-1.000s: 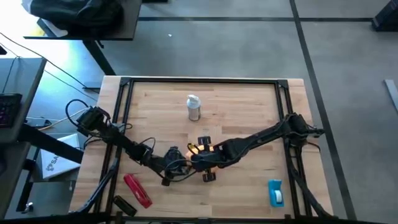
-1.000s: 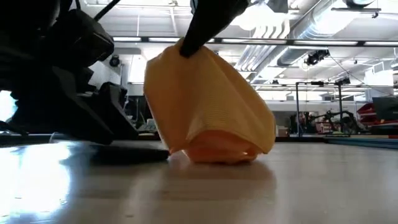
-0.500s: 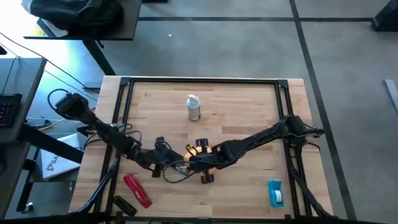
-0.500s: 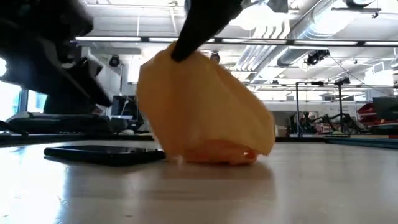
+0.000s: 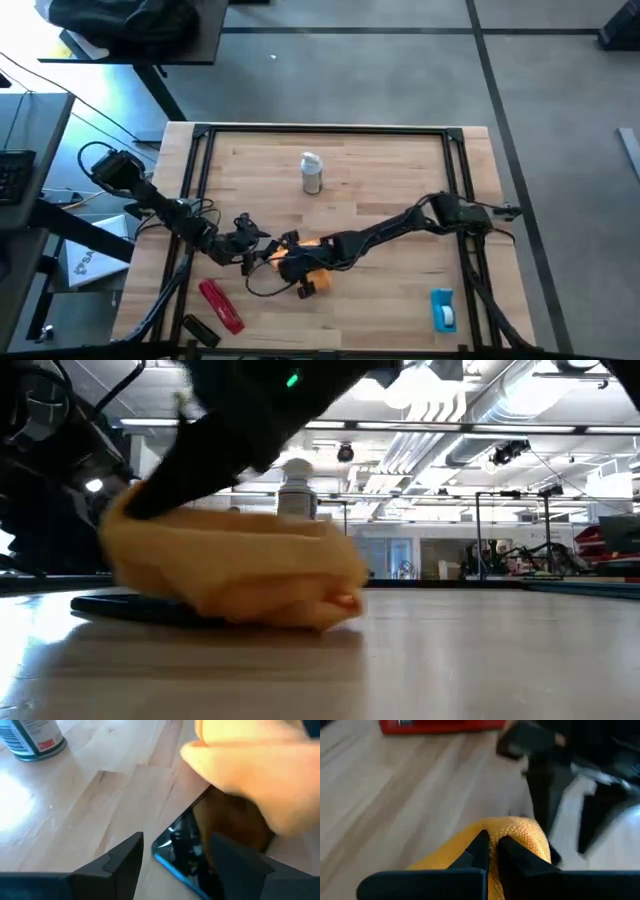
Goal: Apply microfiber cloth
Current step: Wipe the front and back of the cellphone with the yellow microfiber cloth
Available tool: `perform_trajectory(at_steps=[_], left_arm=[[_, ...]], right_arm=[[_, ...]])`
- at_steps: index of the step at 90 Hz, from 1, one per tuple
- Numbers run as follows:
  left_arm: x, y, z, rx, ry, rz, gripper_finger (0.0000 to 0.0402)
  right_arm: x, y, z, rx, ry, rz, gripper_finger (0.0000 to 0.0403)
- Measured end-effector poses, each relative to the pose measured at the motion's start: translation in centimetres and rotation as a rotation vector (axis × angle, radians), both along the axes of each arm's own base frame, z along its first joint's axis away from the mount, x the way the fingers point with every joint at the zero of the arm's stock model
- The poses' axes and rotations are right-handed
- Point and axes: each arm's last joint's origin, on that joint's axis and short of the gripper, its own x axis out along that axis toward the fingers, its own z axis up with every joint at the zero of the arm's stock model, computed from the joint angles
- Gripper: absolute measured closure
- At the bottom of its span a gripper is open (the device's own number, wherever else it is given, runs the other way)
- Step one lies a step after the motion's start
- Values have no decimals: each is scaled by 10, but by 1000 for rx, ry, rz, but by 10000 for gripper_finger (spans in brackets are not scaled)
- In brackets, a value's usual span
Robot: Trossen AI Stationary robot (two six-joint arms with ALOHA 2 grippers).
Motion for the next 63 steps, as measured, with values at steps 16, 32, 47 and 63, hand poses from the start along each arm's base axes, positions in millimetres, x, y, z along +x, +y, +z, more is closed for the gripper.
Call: perform_trajectory(at_steps=[16,32,47,63], left_arm=[[1,0,-12,12,33,43,197],[1,0,-20,26,62,64,197],[-1,-1,-22,18,60,69,197],[-6,-6,-23,-9,45,81,197]], right_arm=[[12,2,-27,18,-85,-43,403],[13,0,-33,-19,-117,-175,403],[6,18,-32,-79,-147,-308,403],[-17,45,-40,-125,-75,-484,403]])
